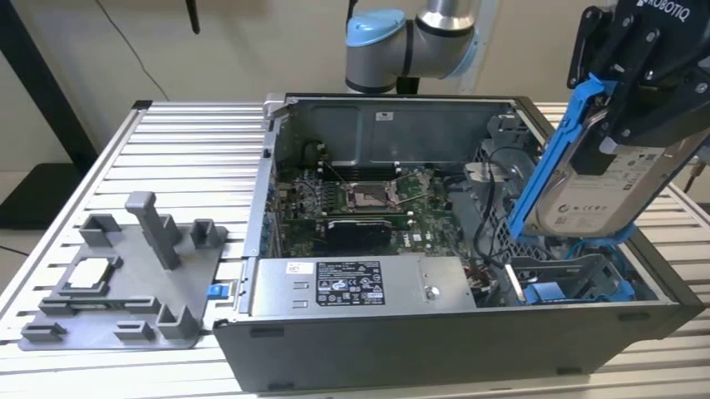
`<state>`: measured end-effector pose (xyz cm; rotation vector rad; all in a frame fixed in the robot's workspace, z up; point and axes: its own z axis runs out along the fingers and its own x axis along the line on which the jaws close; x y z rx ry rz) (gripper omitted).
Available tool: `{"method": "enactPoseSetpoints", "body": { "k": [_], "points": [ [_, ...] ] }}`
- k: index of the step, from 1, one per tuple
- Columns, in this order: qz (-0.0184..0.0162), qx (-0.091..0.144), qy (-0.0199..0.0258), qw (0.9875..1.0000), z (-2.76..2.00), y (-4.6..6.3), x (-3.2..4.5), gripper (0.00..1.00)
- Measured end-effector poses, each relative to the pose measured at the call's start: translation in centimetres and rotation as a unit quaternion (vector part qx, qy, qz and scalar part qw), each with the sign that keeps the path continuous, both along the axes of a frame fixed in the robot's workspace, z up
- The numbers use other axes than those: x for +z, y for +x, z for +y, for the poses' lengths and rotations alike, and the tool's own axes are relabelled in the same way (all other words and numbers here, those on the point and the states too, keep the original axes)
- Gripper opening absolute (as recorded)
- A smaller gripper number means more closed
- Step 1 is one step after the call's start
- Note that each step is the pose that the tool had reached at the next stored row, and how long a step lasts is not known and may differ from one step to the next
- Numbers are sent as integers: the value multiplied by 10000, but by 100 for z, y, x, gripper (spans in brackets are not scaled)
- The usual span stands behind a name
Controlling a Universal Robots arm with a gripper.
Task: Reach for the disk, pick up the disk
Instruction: 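Pick up the disk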
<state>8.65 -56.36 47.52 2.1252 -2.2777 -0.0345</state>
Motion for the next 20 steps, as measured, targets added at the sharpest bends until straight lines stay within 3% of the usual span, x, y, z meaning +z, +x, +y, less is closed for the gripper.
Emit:
{"method": "enactPoseSetpoints", "body": {
  "k": [10, 20],
  "points": [
    [0, 18, 1, 10000, -1, 1, -15, 0],
    [0, 19, 1, 10000, -18, 7, -106, 0]
  ]
}}
